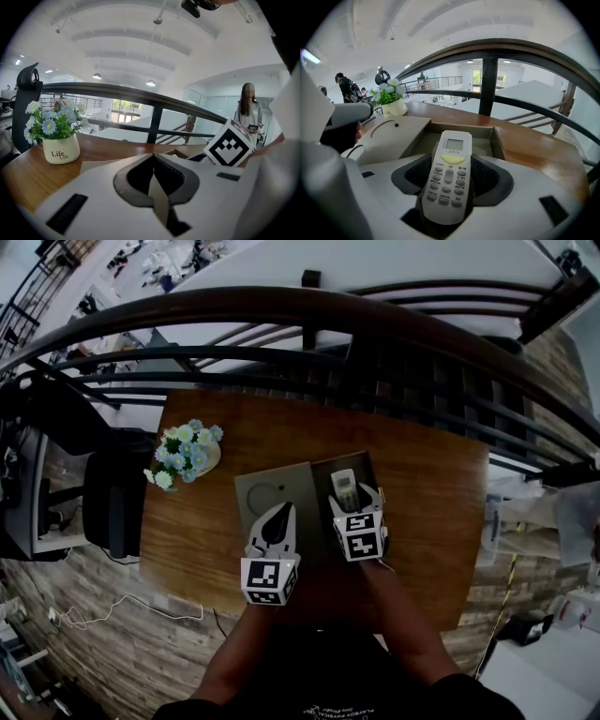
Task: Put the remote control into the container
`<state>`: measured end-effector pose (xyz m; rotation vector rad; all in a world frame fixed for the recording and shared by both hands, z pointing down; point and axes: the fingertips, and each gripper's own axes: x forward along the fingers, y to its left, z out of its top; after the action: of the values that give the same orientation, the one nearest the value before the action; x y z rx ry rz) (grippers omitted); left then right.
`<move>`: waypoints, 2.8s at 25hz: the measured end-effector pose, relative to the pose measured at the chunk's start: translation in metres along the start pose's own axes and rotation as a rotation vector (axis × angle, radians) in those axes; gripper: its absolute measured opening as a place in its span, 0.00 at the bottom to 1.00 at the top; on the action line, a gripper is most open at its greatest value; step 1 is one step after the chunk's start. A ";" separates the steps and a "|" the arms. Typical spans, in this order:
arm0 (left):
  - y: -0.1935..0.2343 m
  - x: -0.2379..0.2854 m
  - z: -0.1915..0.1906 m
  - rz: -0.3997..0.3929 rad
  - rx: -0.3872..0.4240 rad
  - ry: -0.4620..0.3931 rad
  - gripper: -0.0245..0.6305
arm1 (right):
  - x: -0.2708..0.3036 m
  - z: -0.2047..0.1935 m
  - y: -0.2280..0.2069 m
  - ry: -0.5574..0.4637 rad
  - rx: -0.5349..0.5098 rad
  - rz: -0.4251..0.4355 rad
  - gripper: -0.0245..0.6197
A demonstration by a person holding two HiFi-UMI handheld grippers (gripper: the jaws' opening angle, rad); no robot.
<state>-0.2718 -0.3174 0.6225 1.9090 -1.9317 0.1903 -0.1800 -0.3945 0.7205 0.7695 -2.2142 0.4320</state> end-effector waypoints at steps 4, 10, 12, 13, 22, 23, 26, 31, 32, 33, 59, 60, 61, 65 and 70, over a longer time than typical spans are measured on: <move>0.002 -0.001 -0.001 -0.006 -0.002 0.000 0.05 | 0.004 0.000 0.004 0.012 -0.005 -0.002 0.46; -0.004 0.004 -0.002 -0.012 0.004 0.000 0.05 | 0.008 -0.001 0.000 0.031 -0.012 -0.004 0.46; -0.003 0.004 -0.001 -0.010 0.001 0.001 0.05 | 0.010 -0.002 0.000 0.034 -0.012 -0.003 0.46; -0.003 0.004 -0.001 -0.011 0.000 0.001 0.05 | 0.012 -0.002 0.000 0.033 -0.012 -0.002 0.46; -0.004 0.001 -0.002 -0.011 -0.004 0.003 0.05 | 0.015 -0.007 0.001 0.038 -0.014 0.000 0.46; -0.004 0.000 -0.002 -0.010 -0.006 0.003 0.05 | 0.016 -0.007 0.002 0.035 -0.013 0.002 0.46; -0.003 -0.003 -0.003 -0.006 -0.010 0.004 0.05 | 0.016 -0.007 0.002 0.048 -0.008 0.003 0.46; -0.003 -0.008 -0.004 -0.010 0.001 0.004 0.05 | 0.018 -0.009 0.005 0.075 -0.002 0.026 0.46; -0.003 -0.008 -0.003 -0.009 0.000 0.004 0.05 | 0.018 -0.010 0.006 0.077 -0.007 0.031 0.46; -0.003 -0.009 -0.002 -0.009 0.000 0.003 0.05 | 0.020 -0.010 0.006 0.075 -0.014 0.033 0.46; -0.047 -0.077 0.039 -0.027 0.090 -0.109 0.05 | -0.143 0.052 0.050 -0.337 -0.184 -0.038 0.46; -0.050 -0.081 0.041 -0.029 0.093 -0.120 0.05 | -0.149 0.050 0.052 -0.348 -0.184 -0.040 0.46; -0.053 -0.085 0.043 -0.032 0.095 -0.131 0.05 | -0.154 0.048 0.052 -0.355 -0.183 -0.045 0.45; -0.075 -0.098 0.053 -0.060 0.096 -0.162 0.05 | -0.180 0.042 0.049 -0.397 -0.170 -0.073 0.31; -0.101 -0.106 0.061 -0.096 0.127 -0.186 0.05 | -0.213 0.047 0.044 -0.457 -0.143 -0.092 0.15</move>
<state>-0.1876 -0.2478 0.5076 2.1660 -1.9811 0.1133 -0.1170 -0.3015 0.5282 0.9602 -2.5804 0.0489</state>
